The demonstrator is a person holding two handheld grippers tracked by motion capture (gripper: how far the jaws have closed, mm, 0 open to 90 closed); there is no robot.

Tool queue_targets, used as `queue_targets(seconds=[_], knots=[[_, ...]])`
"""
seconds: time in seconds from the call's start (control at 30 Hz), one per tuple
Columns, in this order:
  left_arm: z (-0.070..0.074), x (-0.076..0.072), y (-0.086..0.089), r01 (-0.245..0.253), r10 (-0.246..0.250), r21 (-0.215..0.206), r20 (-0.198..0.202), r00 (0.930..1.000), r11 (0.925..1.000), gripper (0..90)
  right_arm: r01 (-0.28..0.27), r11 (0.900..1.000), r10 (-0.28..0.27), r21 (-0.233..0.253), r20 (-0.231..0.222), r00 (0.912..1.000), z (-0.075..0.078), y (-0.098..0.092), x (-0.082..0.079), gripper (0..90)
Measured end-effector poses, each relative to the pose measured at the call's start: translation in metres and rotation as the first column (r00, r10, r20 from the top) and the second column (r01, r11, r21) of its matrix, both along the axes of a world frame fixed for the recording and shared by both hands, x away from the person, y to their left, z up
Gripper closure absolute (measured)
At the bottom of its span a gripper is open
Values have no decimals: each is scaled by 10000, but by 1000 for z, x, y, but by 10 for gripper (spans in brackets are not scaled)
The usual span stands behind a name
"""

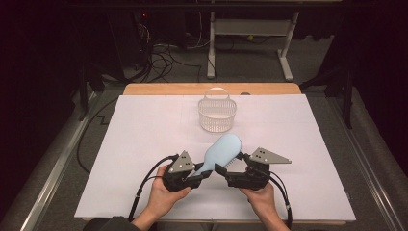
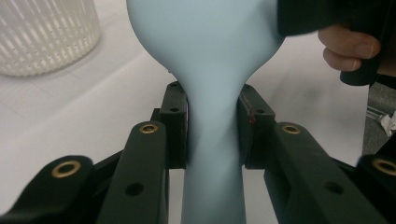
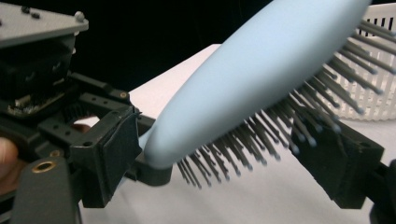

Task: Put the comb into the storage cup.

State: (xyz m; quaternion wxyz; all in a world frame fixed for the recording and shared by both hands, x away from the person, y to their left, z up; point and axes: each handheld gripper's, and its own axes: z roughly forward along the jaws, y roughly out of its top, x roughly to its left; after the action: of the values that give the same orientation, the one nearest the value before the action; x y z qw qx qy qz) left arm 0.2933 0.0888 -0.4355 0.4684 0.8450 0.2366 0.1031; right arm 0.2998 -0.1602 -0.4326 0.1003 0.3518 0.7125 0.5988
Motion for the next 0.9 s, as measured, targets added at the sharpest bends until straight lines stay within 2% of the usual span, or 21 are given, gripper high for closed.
queue_targets(seconds=[0.1,0.2,0.3,0.37,0.43,0.53,0.7,0.8,0.9], knots=[[0,1,1,-32,31,-64,-76,10000,10000,691,63,10000,-63,23,85,9999,0,3,1,187],[0,0,2,-107,105,-118,-127,9999,9999,691,29,10000,-29,56,-71,10000,-1,7,1,188],[1,-4,-1,48,-49,-172,-84,10000,9998,690,40,9999,-41,-137,-48,10000,0,8,-2,194],[1,-6,-4,161,-161,-268,11,9999,9995,691,48,9998,-52,-192,-207,9998,3,7,-5,219],[1,-5,-4,156,-157,-294,-35,9999,9994,690,68,9989,-72,-471,-81,9999,4,6,-4,221],[-1,-4,-4,126,-128,-311,-67,9999,9994,690,-7,9992,-7,-400,-345,9994,3,6,-1,223],[3,-7,-7,100,-101,-482,-12,9999,9988,690,72,9993,-81,-360,-266,9996,4,7,-2,217],[5,-11,-13,288,-281,-396,188,9994,9988,690,-7,9993,-2,-361,-258,9997,5,8,-3,226],[5,-11,-16,304,-297,-347,193,9994,9989,690,32,9993,-46,-379,-373,9993,4,9,-2,253]])
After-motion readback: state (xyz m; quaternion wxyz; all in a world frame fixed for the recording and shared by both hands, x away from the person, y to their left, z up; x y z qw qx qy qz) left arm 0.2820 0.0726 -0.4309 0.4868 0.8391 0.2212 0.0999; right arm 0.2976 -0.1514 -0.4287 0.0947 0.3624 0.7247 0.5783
